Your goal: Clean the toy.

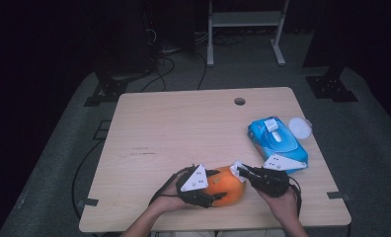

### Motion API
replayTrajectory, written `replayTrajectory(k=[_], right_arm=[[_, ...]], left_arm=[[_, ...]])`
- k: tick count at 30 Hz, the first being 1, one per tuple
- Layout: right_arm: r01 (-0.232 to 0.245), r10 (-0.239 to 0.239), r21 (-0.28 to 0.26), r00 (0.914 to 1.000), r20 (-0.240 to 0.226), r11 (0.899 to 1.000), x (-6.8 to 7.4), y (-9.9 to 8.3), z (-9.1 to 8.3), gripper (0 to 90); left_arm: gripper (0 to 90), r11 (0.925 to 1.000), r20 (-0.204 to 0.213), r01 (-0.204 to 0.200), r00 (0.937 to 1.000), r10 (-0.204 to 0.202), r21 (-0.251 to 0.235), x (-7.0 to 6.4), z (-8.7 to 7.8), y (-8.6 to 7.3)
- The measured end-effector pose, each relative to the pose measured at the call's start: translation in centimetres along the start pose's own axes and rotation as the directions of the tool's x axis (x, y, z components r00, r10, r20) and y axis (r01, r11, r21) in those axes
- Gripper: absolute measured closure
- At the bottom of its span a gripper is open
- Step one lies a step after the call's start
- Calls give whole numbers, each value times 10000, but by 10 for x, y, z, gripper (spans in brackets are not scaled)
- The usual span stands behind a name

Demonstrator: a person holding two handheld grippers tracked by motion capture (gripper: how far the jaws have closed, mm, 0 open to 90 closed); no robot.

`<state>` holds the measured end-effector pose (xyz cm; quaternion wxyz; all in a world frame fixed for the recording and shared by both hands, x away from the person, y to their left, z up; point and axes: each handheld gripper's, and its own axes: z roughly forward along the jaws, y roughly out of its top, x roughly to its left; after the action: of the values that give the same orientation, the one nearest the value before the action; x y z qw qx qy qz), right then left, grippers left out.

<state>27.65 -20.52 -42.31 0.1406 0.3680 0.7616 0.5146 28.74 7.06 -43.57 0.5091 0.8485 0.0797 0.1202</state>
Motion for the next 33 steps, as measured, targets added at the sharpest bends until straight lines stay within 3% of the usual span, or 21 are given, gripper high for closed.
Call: replayTrajectory(k=[2, 4, 11, 14, 18, 20, 24, 26, 28, 31, 33], right_arm=[[-664, 663, 175, 9978, 46, 9976, -12, -8, 1, 812], [-957, 958, 106, 9953, -148, 9954, -15, -10, 2, 812], [-473, 444, -365, 9960, -771, 9982, 3, -2, 0, 809], [-584, 567, -241, 9961, -671, 9980, 0, -5, 3, 808], [-877, 891, 368, 9954, -364, 9955, -10, -12, 8, 809], [-924, 939, 369, 9948, -390, 9950, -12, -13, 8, 809], [-544, 541, -25, 9961, -693, 9985, 1, -4, 3, 809], [-123, 97, -270, 9957, -918, 9996, 12, 1, 2, 809], [265, -278, -202, 9972, -697, 9994, 19, 3, 3, 809], [-47, 43, -81, 9985, -543, 10000, 10, -1, 4, 810], [-175, 178, 250, 9998, -134, 9995, 1, -6, 6, 810]], left_arm=[[332, 9989, -101, 468, 9989, -468, -75, 8, -4, -3], [336, 9948, -139, 1001, 9949, -1004, -198, 15, -6, -6], [330, 9880, -354, 1524, 9876, -1532, -253, 19, -7, -7], [326, 9856, -419, 1673, 9849, -1681, -231, 20, -6, -7], [326, 9829, -419, 1829, 9821, -1836, -211, 21, -5, -6], [324, 9817, -413, 1890, 9809, -1899, -245, 22, -5, -7], [322, 9778, -420, 2069, 9772, -2081, -329, 23, -6, -8], [322, 9797, -412, 1979, 9791, -1991, -320, 21, -4, -7], [321, 9820, -472, 1876, 9809, -1885, -224, 20, -5, -6], [321, 9803, -533, 1957, 9790, -1968, -268, 21, -4, -6], [321, 9808, -507, 1931, 9796, -1943, -267, 21, -4, -6]])
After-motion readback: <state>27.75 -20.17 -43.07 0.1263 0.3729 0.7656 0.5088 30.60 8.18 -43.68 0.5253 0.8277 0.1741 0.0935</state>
